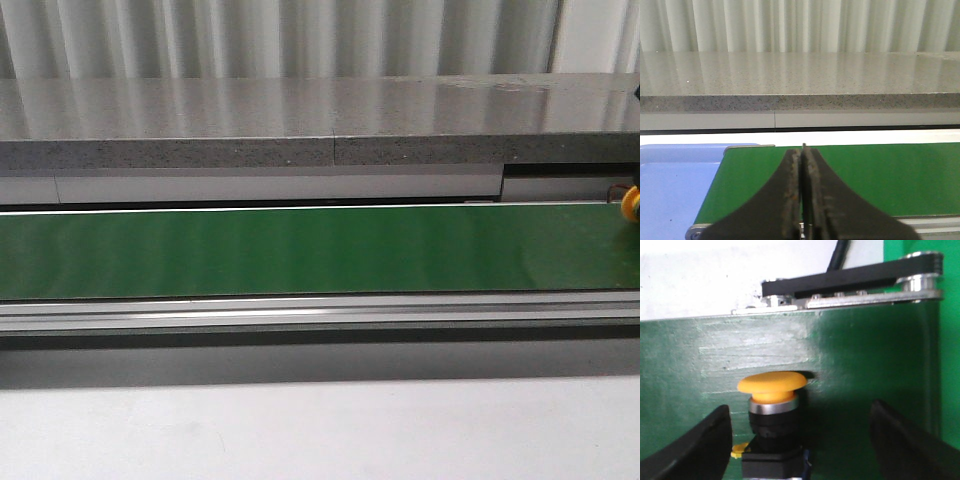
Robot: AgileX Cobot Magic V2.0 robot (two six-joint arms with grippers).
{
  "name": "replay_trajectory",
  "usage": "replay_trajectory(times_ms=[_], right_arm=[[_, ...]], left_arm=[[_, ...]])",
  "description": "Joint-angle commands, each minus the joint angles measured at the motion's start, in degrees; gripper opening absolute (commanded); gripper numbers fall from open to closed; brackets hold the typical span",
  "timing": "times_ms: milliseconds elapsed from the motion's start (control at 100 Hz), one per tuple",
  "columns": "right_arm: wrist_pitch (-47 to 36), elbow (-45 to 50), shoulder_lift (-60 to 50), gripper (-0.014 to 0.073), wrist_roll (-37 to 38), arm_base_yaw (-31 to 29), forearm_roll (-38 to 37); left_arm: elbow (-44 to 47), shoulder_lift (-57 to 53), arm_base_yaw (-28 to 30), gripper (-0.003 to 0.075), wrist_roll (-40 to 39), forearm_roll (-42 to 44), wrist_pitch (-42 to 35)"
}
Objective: Move button from right to left
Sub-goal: 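Carry the button with the right gripper onto the conveyor belt end, then open the right gripper and raise it away from the button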
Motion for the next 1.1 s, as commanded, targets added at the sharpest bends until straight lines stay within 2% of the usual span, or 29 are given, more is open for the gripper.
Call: replay_trajectory(times_ms=[0,290,460,900,1000,1090], right_arm=[[-3.24,-1.28,-5.81,0.0577,-0.82,0.12,1.30],[-6.31,1.70,-22.74,0.0577,-5.04,1.89,1.50],[-11.66,10.32,-35.19,0.0577,-7.03,3.97,1.50],[-9.77,30.85,-61.76,0.0569,-7.03,4.09,1.64],[-9.95,33.55,-65.52,0.0511,-7.03,4.09,1.64],[-9.95,34.69,-67.63,0.0392,-7.03,4.09,1.64]], left_arm=[[1.42,-1.95,-0.01,-0.0020,-0.66,-0.48,-4.73],[1.42,-1.95,-0.01,-0.0020,-0.66,-0.48,-4.73],[1.42,-1.95,-0.01,-0.0020,-0.66,-0.48,-4.73],[1.42,-1.95,-0.01,-0.0020,-0.66,-0.48,-4.73],[1.42,-1.95,-0.01,-0.0020,-0.66,-0.48,-4.73],[1.42,-1.95,-0.01,-0.0020,-0.66,-0.48,-4.73]])
